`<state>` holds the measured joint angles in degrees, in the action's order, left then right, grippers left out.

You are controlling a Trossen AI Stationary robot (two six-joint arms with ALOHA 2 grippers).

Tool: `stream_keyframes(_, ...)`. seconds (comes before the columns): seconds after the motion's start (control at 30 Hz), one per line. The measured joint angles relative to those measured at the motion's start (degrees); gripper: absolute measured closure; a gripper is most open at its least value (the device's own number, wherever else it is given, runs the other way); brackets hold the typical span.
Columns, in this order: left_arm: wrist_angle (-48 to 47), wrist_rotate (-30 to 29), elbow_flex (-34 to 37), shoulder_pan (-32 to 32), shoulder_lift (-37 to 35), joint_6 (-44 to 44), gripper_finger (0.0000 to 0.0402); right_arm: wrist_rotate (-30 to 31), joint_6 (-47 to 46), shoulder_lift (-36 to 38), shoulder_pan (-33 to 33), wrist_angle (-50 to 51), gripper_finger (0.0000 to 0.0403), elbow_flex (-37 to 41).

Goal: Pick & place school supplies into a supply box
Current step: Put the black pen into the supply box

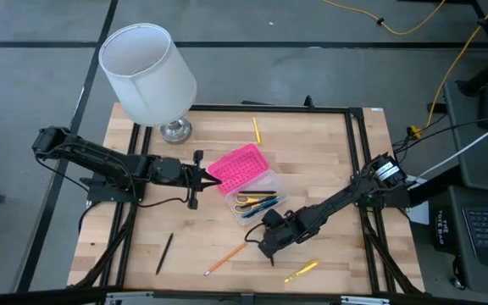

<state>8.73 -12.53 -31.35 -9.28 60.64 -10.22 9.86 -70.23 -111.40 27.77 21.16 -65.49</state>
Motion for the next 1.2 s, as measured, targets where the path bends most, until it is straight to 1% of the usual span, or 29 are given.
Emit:
stream_keyframes(0.23,0.02,0.0,0.0,0.0,0.0,0.0,0.0396,-0.96,0.72,-0.14,-0.56,3.46,0.0277,-0.11)
stream_keyframes(0.5,0.02,0.0,0.0,0.01,0.0,0.01,0.0396,-0.86,7.69,-0.19,-0.66,6.32,0.0283,-0.07)
stream_keyframes(0.6,0.04,0.0,0.0,0.02,0.0,0.02,0.0396,-0.76,11.84,-0.19,-0.68,7.02,0.0299,0.0)
stream_keyframes(0.73,0.02,0.0,0.0,0.0,0.0,0.03,0.0396,-0.77,19.58,-0.3,-0.72,8.17,0.033,-0.64)
stream_keyframes(0.8,0.02,0.0,0.0,0.0,0.0,0.47,0.0396,-0.9,22.43,-0.35,-0.72,9.07,0.0344,-1.63)
stream_keyframes(0.9,0.02,0.0,0.0,0.0,0.0,0.52,0.0396,-1.55,27.46,-0.59,-0.75,11.17,0.0355,-3.72)
stream_keyframes(1.03,0.01,0.0,0.0,0.0,0.0,0.59,0.0396,-2.04,31.56,-0.73,-0.79,12.79,0.035,-4.83)
stream_keyframes(1.2,0.02,0.0,0.0,0.0,0.0,0.59,0.0396,-0.76,31.81,-0.69,-0.82,15.88,0.0332,-4.97)
